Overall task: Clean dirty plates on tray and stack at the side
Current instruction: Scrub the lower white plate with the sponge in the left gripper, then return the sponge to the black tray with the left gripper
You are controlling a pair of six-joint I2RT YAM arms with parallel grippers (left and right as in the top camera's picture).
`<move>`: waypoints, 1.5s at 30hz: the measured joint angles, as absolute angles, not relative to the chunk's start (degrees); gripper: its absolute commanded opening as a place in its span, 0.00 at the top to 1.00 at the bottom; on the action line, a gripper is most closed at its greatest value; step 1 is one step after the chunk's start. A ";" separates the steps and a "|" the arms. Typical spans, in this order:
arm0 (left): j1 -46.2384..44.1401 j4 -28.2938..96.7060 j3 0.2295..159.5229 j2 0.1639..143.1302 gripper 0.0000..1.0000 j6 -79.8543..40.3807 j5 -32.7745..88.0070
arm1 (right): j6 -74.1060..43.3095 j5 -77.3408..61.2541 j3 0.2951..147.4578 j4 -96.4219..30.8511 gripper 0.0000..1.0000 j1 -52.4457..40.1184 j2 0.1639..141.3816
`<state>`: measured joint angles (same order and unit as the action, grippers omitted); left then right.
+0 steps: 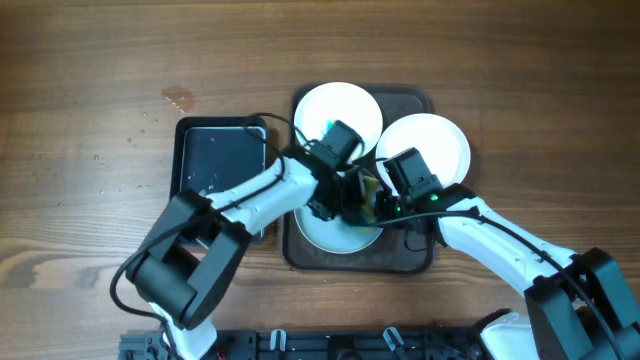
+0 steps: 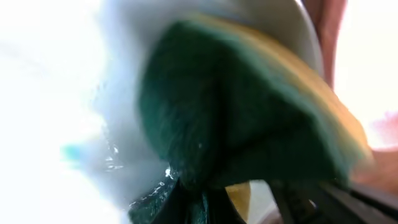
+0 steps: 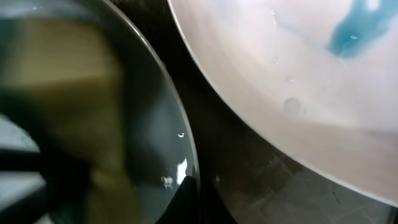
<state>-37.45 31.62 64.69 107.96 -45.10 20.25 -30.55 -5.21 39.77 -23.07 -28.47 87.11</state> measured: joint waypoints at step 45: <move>-25.85 57.28 66.54 83.24 0.96 -42.70 1.13 | -28.88 -7.66 39.92 -23.33 0.96 -28.95 87.13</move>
<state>-25.85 57.28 66.54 83.24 -42.70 1.13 -28.88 -7.66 39.92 -23.33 -28.95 87.13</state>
